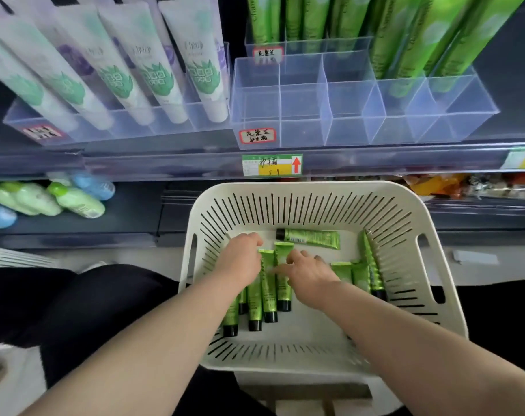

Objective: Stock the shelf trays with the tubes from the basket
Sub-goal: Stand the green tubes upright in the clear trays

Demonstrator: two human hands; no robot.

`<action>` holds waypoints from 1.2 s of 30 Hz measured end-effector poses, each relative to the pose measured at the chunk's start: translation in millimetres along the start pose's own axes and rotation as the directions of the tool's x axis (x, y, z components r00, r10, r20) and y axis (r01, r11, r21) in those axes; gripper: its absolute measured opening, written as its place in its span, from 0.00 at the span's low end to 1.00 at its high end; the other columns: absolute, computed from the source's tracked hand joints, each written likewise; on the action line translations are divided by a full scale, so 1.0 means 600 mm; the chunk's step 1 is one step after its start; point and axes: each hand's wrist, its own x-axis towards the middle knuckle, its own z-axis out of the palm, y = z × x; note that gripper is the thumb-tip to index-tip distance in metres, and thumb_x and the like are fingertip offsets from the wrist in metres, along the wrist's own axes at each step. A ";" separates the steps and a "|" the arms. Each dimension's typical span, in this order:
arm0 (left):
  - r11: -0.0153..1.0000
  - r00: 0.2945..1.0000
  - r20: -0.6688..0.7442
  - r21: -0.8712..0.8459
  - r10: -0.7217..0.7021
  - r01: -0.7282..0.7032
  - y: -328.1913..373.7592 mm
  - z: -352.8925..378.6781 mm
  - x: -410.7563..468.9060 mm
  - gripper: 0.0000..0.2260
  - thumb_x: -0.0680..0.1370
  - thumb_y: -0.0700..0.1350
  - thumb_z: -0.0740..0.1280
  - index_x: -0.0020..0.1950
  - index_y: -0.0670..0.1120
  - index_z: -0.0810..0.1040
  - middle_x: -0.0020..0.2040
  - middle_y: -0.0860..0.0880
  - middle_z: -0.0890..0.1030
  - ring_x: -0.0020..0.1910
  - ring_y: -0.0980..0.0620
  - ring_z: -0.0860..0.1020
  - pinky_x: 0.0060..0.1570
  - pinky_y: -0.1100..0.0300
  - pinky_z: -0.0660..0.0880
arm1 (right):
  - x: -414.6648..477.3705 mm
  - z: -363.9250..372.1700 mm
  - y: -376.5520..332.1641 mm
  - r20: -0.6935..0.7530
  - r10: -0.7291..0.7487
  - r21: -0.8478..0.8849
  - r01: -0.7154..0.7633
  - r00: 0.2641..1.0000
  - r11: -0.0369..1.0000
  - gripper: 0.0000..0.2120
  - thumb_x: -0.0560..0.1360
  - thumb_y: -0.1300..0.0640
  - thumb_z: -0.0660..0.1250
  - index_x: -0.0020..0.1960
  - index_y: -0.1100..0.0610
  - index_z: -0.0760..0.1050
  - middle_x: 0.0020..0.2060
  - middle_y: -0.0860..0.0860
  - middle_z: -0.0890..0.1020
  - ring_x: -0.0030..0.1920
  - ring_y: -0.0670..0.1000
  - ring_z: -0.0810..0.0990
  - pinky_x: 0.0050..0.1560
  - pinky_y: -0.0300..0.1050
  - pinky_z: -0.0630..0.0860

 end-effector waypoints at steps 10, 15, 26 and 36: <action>1.000 0.997 0.074 0.009 -0.010 0.009 -0.010 0.021 0.024 0.14 0.80 0.40 0.63 0.66 0.46 0.74 0.64 0.46 0.75 0.62 0.48 0.74 0.60 0.57 0.69 | -0.003 0.020 0.031 0.132 0.024 0.026 -0.028 0.991 0.999 0.16 0.77 0.56 0.65 0.63 0.44 0.75 0.59 0.52 0.68 0.60 0.59 0.69 0.63 0.54 0.69; 0.999 0.996 0.077 0.014 -0.033 0.032 0.000 0.028 0.028 0.15 0.80 0.40 0.63 0.67 0.45 0.72 0.65 0.47 0.73 0.60 0.48 0.75 0.55 0.57 0.70 | 0.019 0.003 0.027 -0.046 0.164 0.206 -0.151 0.985 0.967 0.13 0.76 0.60 0.64 0.60 0.52 0.72 0.57 0.52 0.72 0.55 0.55 0.73 0.54 0.50 0.75; 0.991 0.990 0.125 0.124 -0.060 0.044 -0.008 0.028 0.044 0.15 0.78 0.36 0.64 0.64 0.43 0.73 0.61 0.45 0.75 0.57 0.45 0.75 0.53 0.54 0.73 | 0.037 0.031 0.012 0.014 0.230 0.064 -0.230 0.973 0.971 0.38 0.71 0.64 0.67 0.75 0.56 0.51 0.60 0.55 0.72 0.59 0.57 0.70 0.54 0.49 0.73; 0.955 0.964 0.209 0.276 -0.167 0.106 0.022 0.054 0.050 0.15 0.73 0.35 0.68 0.58 0.41 0.72 0.52 0.44 0.76 0.53 0.46 0.75 0.50 0.55 0.76 | -0.010 -0.016 0.059 -0.191 0.190 0.284 -0.131 0.963 0.950 0.17 0.76 0.50 0.63 0.63 0.51 0.65 0.48 0.50 0.79 0.47 0.55 0.78 0.41 0.47 0.76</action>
